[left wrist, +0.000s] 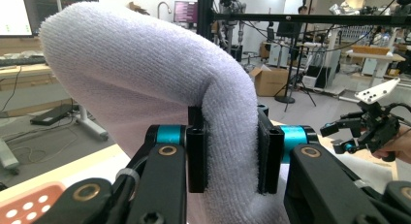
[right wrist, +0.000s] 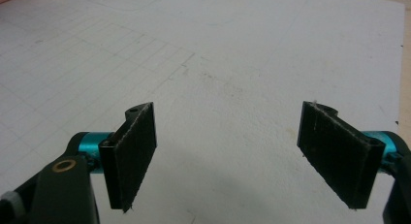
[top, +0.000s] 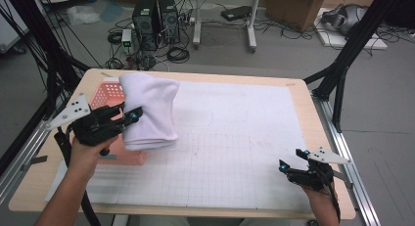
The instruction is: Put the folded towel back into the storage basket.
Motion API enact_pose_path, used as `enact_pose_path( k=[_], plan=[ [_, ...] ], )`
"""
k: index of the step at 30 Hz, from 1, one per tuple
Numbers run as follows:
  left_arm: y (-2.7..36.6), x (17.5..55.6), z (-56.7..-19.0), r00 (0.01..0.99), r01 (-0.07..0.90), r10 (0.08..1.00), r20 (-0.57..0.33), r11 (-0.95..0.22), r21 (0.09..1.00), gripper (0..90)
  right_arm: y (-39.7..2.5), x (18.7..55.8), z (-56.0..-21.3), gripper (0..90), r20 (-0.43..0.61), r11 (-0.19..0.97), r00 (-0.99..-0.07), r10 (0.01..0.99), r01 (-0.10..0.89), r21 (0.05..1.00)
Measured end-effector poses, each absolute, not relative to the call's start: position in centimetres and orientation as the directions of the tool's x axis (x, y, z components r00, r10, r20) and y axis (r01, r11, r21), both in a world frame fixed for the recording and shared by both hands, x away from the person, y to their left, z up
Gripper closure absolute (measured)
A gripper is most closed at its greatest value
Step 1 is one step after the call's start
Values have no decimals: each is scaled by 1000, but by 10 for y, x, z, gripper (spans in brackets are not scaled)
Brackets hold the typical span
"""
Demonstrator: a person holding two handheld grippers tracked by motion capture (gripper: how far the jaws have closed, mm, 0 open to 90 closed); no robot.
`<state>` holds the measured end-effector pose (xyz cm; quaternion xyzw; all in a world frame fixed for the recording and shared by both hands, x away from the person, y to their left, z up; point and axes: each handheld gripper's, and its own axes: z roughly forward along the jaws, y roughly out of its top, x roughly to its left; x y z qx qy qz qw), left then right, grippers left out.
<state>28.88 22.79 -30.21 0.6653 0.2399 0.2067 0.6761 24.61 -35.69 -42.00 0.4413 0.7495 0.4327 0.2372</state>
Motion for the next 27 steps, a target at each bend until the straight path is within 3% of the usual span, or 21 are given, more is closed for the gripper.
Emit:
enact_pose_path(
  k=[27],
  plan=[
    [287, 284, -285, 759, 10, 650, -43, 54, 998, 720, -355, 247, -419, 208, 19, 237, -490, 872, 456, 858]
  ],
)
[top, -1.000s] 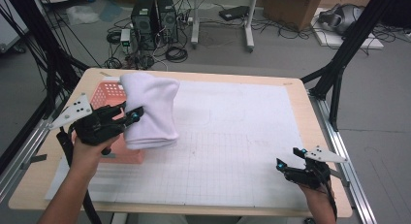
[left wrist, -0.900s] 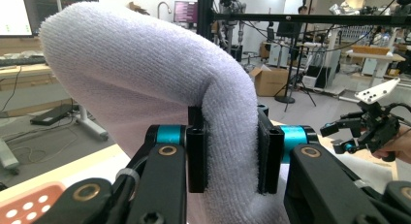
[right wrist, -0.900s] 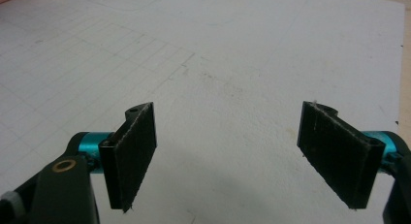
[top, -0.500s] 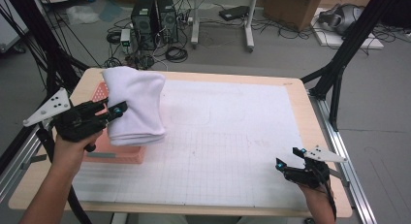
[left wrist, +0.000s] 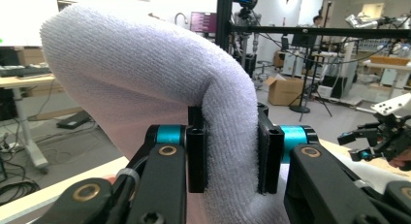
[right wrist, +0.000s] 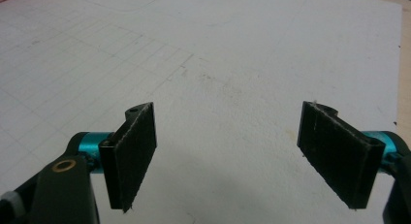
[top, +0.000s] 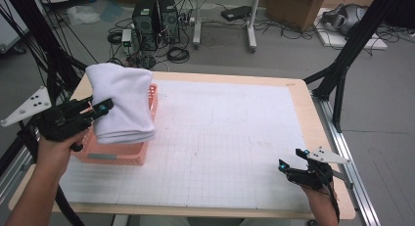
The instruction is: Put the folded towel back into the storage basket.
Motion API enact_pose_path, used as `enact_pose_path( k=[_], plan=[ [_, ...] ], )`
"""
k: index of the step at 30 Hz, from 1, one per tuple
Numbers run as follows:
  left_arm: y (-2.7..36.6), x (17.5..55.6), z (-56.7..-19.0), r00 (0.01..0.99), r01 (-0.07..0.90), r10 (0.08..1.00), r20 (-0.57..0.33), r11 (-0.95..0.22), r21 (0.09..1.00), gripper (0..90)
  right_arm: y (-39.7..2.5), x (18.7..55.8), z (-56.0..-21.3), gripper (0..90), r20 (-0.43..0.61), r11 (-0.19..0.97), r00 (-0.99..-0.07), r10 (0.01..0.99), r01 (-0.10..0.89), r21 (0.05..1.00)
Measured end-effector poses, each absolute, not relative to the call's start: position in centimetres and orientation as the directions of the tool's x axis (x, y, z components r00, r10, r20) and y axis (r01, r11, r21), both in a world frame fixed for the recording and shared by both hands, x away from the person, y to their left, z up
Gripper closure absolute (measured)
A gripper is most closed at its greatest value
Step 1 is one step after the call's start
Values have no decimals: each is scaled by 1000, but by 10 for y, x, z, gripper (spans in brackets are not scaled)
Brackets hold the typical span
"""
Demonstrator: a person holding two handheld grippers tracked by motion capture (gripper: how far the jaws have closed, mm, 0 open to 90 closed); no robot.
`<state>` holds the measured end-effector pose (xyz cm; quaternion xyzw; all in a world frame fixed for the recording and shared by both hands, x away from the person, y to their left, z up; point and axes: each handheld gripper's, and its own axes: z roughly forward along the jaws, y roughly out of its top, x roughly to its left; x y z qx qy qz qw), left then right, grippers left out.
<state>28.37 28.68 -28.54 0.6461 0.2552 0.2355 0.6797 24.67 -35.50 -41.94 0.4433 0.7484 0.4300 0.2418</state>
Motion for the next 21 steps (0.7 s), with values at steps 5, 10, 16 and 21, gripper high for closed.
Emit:
enact_pose_path(
  k=[5, 10, 16, 21],
  plan=[
    [300, 282, -284, 740, 2, 671, -47, 67, 998, 720, -354, 247, -419, 208, 21, 237, -490, 871, 458, 856],
    [309, 283, -285, 731, 6, 680, -52, 70, 998, 720, -353, 247, -419, 208, 22, 238, -491, 871, 460, 855],
    [316, 288, -290, 722, 21, 690, -63, 69, 997, 720, -352, 247, -419, 208, 18, 241, -491, 871, 460, 855],
    [323, 293, -298, 712, 37, 698, -77, 72, 997, 720, -353, 247, -419, 208, 13, 243, -490, 871, 456, 856]
  ],
)
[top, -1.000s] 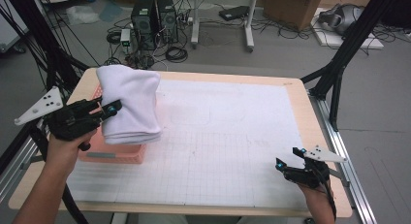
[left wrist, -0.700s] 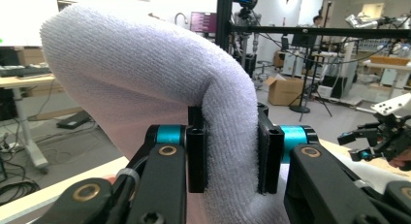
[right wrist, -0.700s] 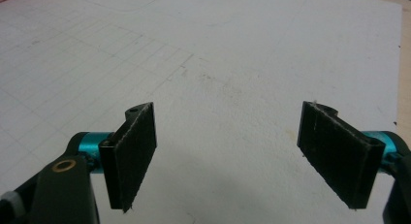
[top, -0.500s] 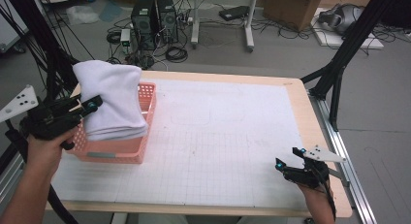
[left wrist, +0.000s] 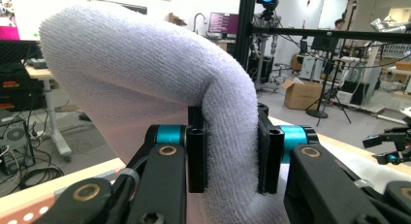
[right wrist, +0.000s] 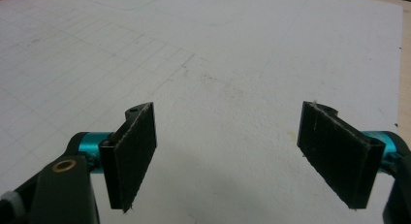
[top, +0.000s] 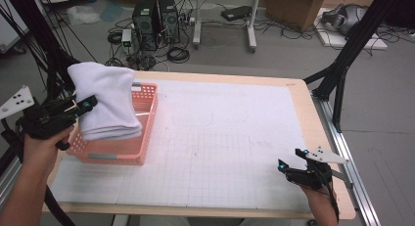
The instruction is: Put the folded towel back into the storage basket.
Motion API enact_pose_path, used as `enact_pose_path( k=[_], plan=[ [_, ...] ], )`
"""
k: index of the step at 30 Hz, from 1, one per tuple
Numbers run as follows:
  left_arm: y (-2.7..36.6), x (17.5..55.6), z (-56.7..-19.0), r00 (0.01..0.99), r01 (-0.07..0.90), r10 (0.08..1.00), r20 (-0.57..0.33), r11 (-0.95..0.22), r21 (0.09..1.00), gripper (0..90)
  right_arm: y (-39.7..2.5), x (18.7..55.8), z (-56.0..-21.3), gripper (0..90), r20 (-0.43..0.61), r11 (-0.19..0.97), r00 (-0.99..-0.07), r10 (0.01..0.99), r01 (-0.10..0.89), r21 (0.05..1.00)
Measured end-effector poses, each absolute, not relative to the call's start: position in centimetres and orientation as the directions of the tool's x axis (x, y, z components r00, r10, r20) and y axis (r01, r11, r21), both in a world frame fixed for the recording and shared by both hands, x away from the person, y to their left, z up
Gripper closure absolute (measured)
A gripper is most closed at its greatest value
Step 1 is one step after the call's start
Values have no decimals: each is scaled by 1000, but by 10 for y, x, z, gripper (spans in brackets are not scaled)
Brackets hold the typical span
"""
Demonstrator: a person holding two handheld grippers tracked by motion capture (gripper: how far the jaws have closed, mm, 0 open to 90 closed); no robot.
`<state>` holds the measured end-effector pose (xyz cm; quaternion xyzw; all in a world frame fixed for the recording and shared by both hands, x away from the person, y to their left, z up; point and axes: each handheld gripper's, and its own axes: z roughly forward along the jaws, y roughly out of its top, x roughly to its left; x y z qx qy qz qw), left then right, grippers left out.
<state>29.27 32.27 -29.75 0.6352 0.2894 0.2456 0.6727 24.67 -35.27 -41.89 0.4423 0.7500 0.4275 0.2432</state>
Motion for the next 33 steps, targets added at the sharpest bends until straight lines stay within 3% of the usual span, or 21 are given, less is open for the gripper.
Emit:
enact_pose_path(
  k=[33],
  plan=[
    [356, 311, -357, 638, 165, 748, -183, 99, 981, 718, -351, 247, -420, 208, 6, 254, -488, 873, 465, 848]
  ],
)
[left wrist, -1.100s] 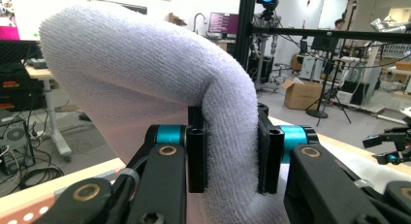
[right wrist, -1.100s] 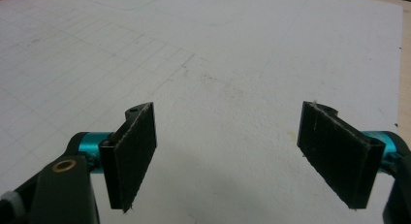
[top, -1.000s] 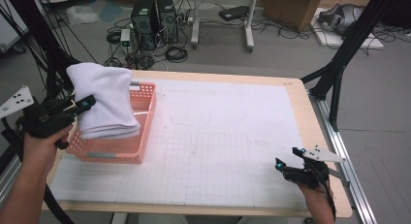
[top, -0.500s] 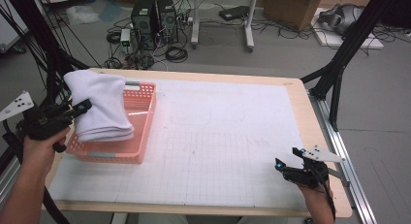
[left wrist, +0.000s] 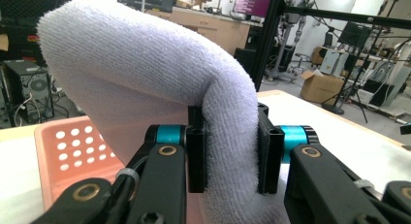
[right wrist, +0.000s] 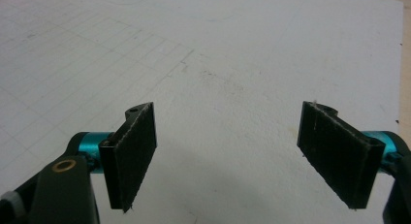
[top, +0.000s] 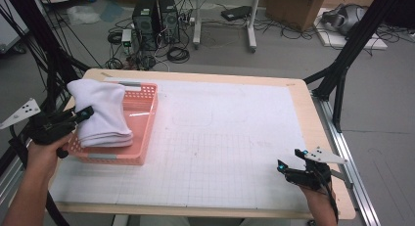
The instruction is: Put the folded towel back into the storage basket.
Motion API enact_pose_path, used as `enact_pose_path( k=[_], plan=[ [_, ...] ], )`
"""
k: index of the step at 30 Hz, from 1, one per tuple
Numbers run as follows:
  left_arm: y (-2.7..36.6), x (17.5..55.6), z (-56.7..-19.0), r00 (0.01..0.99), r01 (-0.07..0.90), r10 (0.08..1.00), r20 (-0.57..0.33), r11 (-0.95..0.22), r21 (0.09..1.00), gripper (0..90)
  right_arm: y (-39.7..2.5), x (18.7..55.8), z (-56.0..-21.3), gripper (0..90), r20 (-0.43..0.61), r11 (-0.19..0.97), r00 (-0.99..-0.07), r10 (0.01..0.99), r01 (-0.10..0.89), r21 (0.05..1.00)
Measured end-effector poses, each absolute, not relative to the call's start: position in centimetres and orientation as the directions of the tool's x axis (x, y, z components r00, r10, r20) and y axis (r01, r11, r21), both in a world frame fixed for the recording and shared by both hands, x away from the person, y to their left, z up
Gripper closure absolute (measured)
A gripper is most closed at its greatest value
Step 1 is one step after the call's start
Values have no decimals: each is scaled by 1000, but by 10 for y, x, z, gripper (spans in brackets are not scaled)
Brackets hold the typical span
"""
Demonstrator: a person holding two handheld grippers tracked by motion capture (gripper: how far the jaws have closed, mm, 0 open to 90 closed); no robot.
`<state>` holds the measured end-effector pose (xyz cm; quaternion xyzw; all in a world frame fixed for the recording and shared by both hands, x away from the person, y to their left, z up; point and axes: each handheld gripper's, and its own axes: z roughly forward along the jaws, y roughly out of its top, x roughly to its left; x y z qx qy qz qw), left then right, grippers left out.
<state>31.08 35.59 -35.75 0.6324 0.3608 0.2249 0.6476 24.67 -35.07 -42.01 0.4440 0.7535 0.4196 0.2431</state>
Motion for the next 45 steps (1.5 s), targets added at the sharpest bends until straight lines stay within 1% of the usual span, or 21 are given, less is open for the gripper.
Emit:
enact_pose_path(
  k=[10, 20, 26, 45],
  plan=[
    [351, 318, -363, 638, 182, 746, -190, 94, 979, 719, -352, 246, -420, 208, 6, 254, -486, 874, 466, 848],
    [333, 327, -363, 675, 183, 714, -184, 79, 980, 719, -352, 246, -420, 209, 8, 250, -483, 875, 467, 848],
    [331, 333, -371, 665, 225, 718, -205, 69, 972, 718, -353, 245, -420, 209, 7, 249, -481, 877, 466, 849],
    [324, 344, -374, 663, 244, 717, -217, 67, 968, 712, -352, 245, -420, 209, 7, 252, -484, 875, 468, 847]
  ],
)
